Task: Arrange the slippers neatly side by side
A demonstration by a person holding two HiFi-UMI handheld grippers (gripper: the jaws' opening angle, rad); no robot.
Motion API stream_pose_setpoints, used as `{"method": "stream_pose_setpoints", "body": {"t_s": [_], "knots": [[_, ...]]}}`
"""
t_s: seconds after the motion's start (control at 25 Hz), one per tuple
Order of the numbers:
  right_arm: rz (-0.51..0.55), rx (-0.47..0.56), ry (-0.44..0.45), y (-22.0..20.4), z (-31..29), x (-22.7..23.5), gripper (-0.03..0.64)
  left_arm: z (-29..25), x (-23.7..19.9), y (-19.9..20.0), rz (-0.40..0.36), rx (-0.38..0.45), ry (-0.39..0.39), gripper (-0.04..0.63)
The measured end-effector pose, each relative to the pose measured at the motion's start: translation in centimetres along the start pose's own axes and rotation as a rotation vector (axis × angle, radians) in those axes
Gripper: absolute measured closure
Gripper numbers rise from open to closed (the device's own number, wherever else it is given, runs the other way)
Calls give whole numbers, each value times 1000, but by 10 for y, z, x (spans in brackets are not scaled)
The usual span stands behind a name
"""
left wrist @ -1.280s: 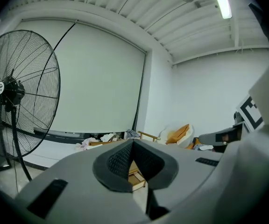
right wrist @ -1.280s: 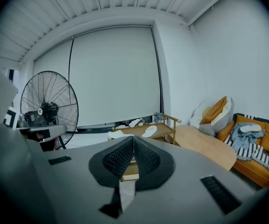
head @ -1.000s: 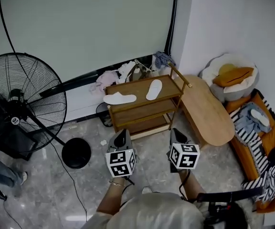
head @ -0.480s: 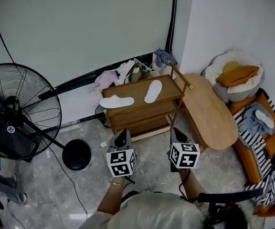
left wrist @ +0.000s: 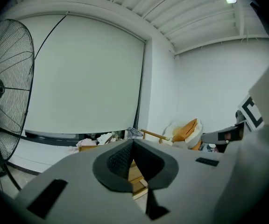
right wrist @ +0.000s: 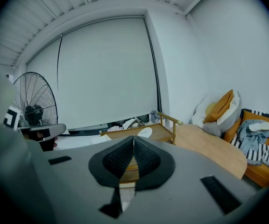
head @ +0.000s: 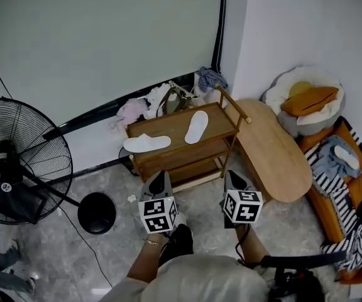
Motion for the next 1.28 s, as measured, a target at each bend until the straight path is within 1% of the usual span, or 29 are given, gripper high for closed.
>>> {"method": "stream_pose_setpoints", "body": {"t_s": [0.28, 0.48, 0.6, 1.08, 1.28], "knots": [[-9, -4, -8, 22, -51, 7, 583, -48, -22, 15, 6, 0, 4, 588], [-12, 5, 16, 43, -85, 3, 583, -81, -44, 33, 15, 12, 18, 588], [-14, -2, 11, 52, -102, 8, 583, -100, -52, 41, 18, 12, 22, 588], [-4, -31, -3, 88, -178, 19, 583, -180, -78, 65, 33, 7, 1, 588], [-11, -48, 19, 104, -211, 16, 583, -209, -92, 75, 36, 9, -2, 588]]}}
Point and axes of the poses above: the fingertips, and each gripper's own axes: z backward along the fingers, x to its right, y out of its top, the point moved 9 cm from there along z, backward along the fingers, and after that the axes turned 12 degrees about z, right-handed, at the moved point
